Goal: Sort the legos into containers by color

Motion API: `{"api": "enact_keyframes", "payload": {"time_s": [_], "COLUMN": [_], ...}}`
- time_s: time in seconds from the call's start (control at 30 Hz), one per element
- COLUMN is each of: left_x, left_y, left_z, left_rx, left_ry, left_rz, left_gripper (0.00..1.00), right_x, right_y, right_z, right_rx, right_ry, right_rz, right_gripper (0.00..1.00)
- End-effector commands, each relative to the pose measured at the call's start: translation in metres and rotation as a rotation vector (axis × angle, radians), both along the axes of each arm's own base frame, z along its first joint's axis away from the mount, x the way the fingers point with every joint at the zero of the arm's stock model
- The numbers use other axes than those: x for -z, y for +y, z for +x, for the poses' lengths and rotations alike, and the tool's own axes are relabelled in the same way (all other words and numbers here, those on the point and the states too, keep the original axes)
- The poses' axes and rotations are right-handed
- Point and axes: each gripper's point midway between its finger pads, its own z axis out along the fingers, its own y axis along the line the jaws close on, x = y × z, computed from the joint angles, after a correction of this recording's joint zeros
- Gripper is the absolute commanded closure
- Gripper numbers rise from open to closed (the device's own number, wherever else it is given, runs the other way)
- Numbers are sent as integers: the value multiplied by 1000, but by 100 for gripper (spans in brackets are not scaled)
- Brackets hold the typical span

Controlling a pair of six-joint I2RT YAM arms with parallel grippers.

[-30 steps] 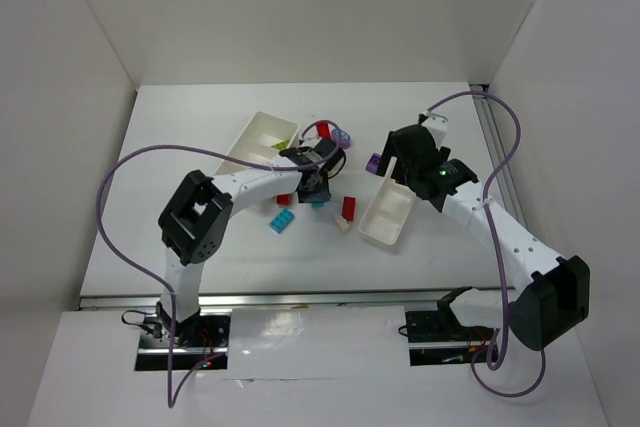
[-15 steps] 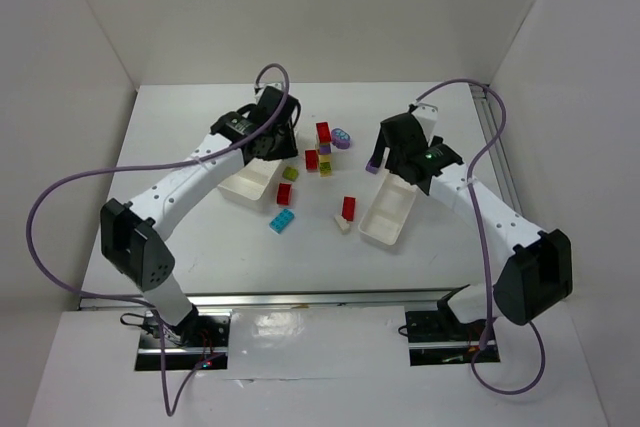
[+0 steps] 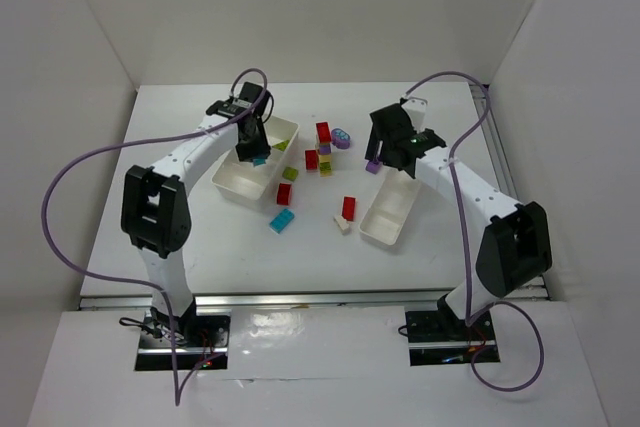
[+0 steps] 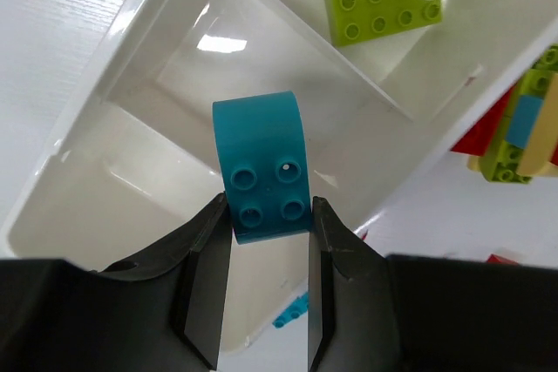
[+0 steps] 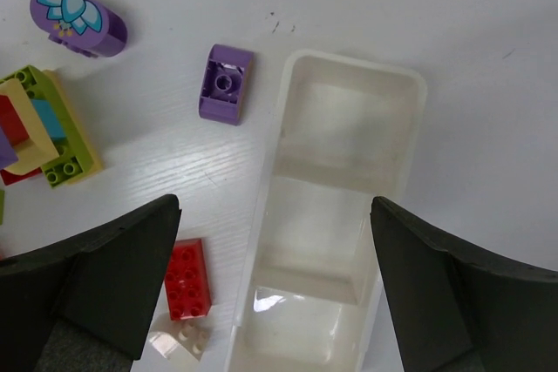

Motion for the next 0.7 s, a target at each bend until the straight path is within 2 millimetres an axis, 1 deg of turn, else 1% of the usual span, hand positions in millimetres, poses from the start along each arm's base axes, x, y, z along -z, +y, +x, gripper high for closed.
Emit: {"api": "enact_keyframes", "payload": {"time_s": [0.0, 0.03, 0.1, 0.13, 0.17, 0.2, 0.23, 0.27, 0.3, 0.33, 0.37, 0.4, 0.43, 0.5, 0.53, 0.57, 0.6, 0.63, 0.67], "left_x": [-7, 2, 5, 4, 7, 14, 10, 14, 11, 11, 4, 8, -4, -9, -19, -19, -27, -35, -32], "left_y": [5, 6, 13, 9, 10, 8, 8, 7, 6, 5, 5, 5, 4, 5, 6, 2, 0, -3, -5], "left_z": [21, 24, 32, 33, 36, 36, 39, 39, 41, 40, 40, 38, 37, 35, 32, 26, 25, 18, 15], "left_rx": [-19, -24, -43, -42, -47, -42, -41, -51, -51, -46, -45, -45, -41, -24, -23, 0, 4, 25, 39], "left_ry": [-41, -27, -25, -29, -23, -7, -18, -10, -19, -16, -29, -19, -40, -49, -63, -61, -80, -95, -89], "left_rz": [11, 27, 28, 6, -1, -5, -9, -12, -15, -24, -28, -25, -40, -33, -37, -31, -28, -27, -10], "left_gripper": [100, 100, 100, 100, 98, 90, 81, 70, 51, 49, 40, 34, 30, 20, 18, 18, 18, 20, 22], "right_x": [-17, -21, -16, -16, -19, -15, -15, -15, -15, -15, -15, -19, -21, -21, -21, -21, -25, -25, -21], "right_y": [-3, -2, -1, -1, -2, -1, -5, -5, -8, -8, -8, -8, -8, -9, -7, -7, -7, -8, -9], "right_z": [17, 18, 20, 20, 20, 21, 22, 22, 20, 20, 20, 19, 19, 16, 18, 18, 17, 15, 13], "right_rx": [41, 41, 41, 41, 33, 33, 36, 36, 42, 42, 42, 42, 42, 42, 37, 37, 37, 37, 37], "right_ry": [-49, -58, -42, -42, -40, -32, -30, -30, -25, -24, -24, -35, -44, -44, -49, -49, -57, -57, -49], "right_rz": [2, 7, -1, -1, -9, -13, -20, -20, -30, -30, -30, -25, -21, -21, -11, -11, -7, -7, -11], "right_gripper": [3, 3, 3, 3, 3, 3, 3, 3, 3, 3, 3, 3, 3, 3, 3, 3, 3, 3, 3]}}
